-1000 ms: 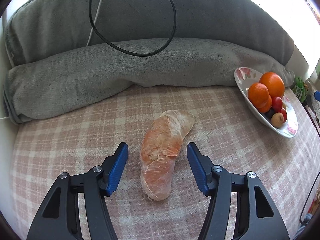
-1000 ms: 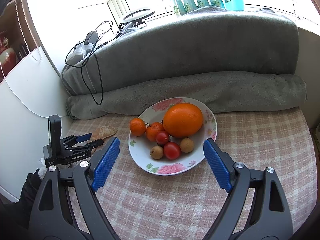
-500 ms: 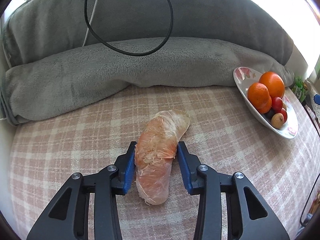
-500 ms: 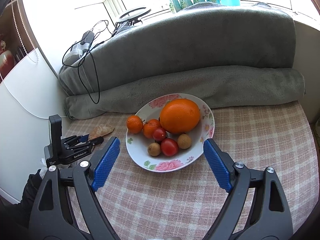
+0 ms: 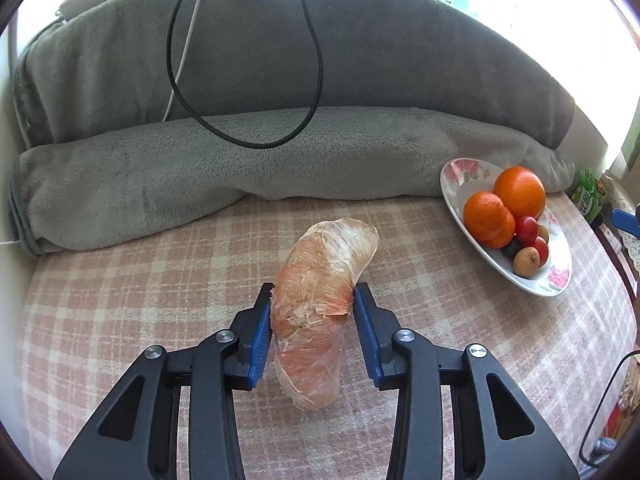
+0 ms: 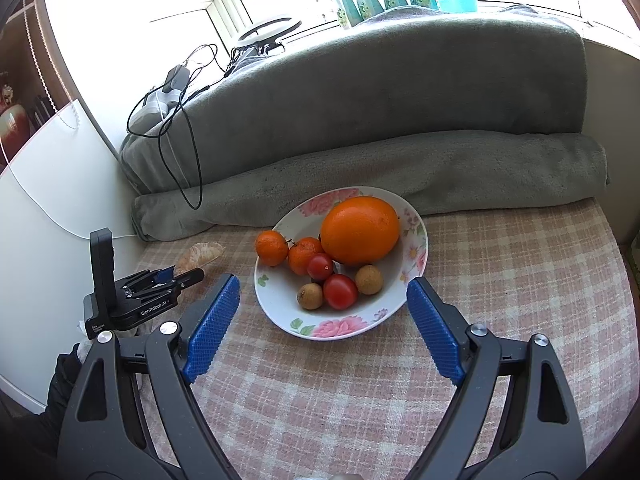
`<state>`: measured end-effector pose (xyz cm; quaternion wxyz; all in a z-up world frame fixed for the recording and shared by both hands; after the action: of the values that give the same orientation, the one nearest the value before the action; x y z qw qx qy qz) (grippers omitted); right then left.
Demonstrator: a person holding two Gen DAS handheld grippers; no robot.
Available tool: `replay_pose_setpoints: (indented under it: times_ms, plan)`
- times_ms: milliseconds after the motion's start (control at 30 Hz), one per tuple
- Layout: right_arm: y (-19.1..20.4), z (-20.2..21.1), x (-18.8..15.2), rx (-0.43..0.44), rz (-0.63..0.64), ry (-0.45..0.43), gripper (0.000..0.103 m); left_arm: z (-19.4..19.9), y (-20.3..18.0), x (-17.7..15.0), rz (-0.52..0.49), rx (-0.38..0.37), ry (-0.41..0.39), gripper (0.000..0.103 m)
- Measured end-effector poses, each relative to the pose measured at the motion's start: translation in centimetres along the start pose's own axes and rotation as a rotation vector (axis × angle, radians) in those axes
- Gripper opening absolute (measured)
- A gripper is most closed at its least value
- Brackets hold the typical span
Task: Organize fruits
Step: 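Carry the pomelo segment with the left tool over the bowl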
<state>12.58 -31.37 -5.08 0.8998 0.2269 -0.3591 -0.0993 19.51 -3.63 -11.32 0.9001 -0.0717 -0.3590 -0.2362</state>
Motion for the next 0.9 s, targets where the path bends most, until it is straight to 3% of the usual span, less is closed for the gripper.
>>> replay_pose_setpoints:
  times_ms: [200,900]
  plan:
    - [-0.4,0.6,-0.2,-0.001,-0.012,-0.007,0.088,1.7,-1.0,1.1,-0.004,-0.022,-0.034,0.037]
    - [-3.1,1.7,-0.6,-0.002,-0.058,-0.012,0.088,0.6,-6.8,6.8,-0.065,-0.095,-0.102,0.037]
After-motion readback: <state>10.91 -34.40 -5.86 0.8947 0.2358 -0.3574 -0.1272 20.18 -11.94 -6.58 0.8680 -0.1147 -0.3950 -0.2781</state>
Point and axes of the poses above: each gripper's, at about its wrist camera, not at the fingertips, and z roughly against the way its jaws point, y to its left, x to its top, the point moved 3 cm from there along -z, roughly the way its jaws point, and after that the axes turned 11 degrees about -z, right-handed, at the moved point
